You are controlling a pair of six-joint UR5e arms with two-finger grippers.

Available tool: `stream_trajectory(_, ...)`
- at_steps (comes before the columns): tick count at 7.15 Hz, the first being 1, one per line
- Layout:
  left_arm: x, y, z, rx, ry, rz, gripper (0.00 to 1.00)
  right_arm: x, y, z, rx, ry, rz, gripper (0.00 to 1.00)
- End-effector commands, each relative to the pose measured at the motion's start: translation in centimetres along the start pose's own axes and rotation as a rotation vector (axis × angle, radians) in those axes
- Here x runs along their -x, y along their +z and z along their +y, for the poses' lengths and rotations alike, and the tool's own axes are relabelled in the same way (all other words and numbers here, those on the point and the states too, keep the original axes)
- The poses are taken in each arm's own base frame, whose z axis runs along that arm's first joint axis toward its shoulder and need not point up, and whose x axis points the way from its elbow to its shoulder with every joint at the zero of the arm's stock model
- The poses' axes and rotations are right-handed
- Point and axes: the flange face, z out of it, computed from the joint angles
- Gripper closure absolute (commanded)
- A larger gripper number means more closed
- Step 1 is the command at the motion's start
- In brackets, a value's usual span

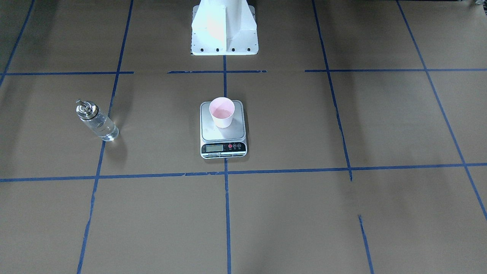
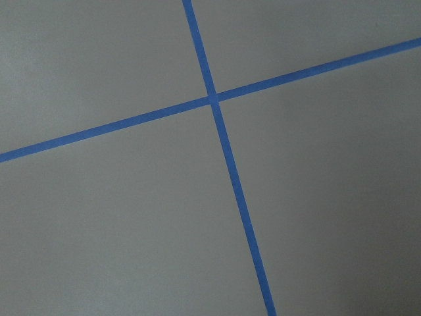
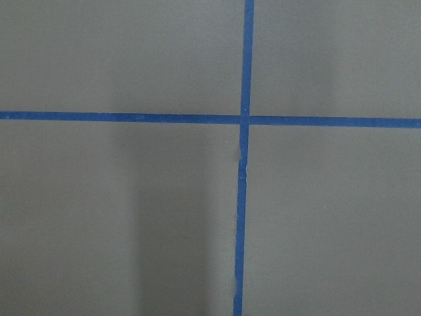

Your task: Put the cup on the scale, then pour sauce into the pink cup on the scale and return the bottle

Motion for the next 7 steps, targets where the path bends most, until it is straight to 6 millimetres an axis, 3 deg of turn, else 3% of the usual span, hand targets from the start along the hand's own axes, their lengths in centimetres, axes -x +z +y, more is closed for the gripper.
stream_trajectory(1,0.1,0.0,0.0,0.001,-0.003,-0.006,0.00,-0.3,0.1,0.3,0.005,-0.008,0.009,0.00)
stream_trajectory(5,-0.7,-0.9,-0.8,-0.020,-0.210,-0.002,0.00,-0.1,-0.1,0.1,0.001,-0.003,0.012,0.00)
stream_trajectory(7,-1.0,-1.2,-0.9,-0.027,-0.230,-0.002,0.00,-0.1,-0.1,0.1,0.001,-0.003,0.012,0.00)
